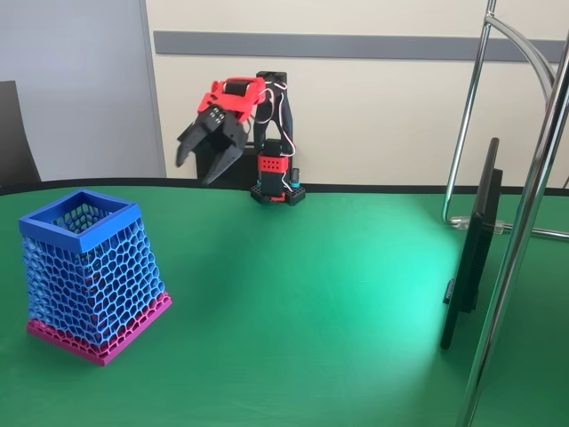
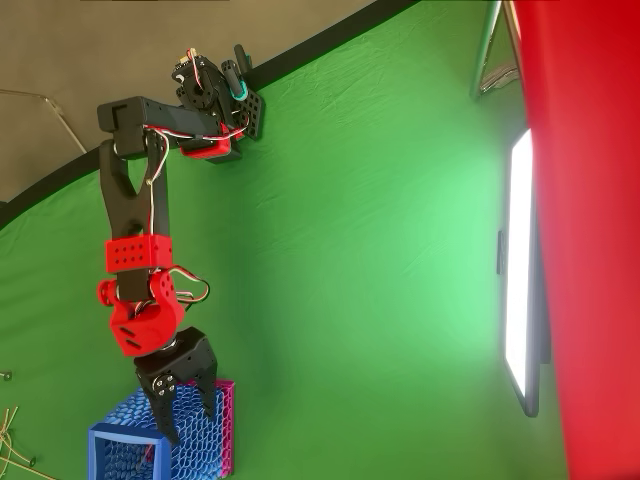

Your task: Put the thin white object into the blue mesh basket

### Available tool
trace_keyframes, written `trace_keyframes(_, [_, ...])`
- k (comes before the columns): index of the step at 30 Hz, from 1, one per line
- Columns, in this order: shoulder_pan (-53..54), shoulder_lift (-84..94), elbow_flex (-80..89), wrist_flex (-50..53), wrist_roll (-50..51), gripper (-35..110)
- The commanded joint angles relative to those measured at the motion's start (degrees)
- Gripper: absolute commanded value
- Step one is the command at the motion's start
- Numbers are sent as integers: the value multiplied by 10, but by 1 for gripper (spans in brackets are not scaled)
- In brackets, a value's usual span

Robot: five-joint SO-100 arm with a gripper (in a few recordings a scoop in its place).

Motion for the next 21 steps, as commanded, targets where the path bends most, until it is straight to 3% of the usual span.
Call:
trace_keyframes(1, [-28,79,40,3,-22,17])
trace_keyframes(12, [-136,331,284,14,-137,1])
trace_keyframes(21, [-196,600,533,12,-238,1])
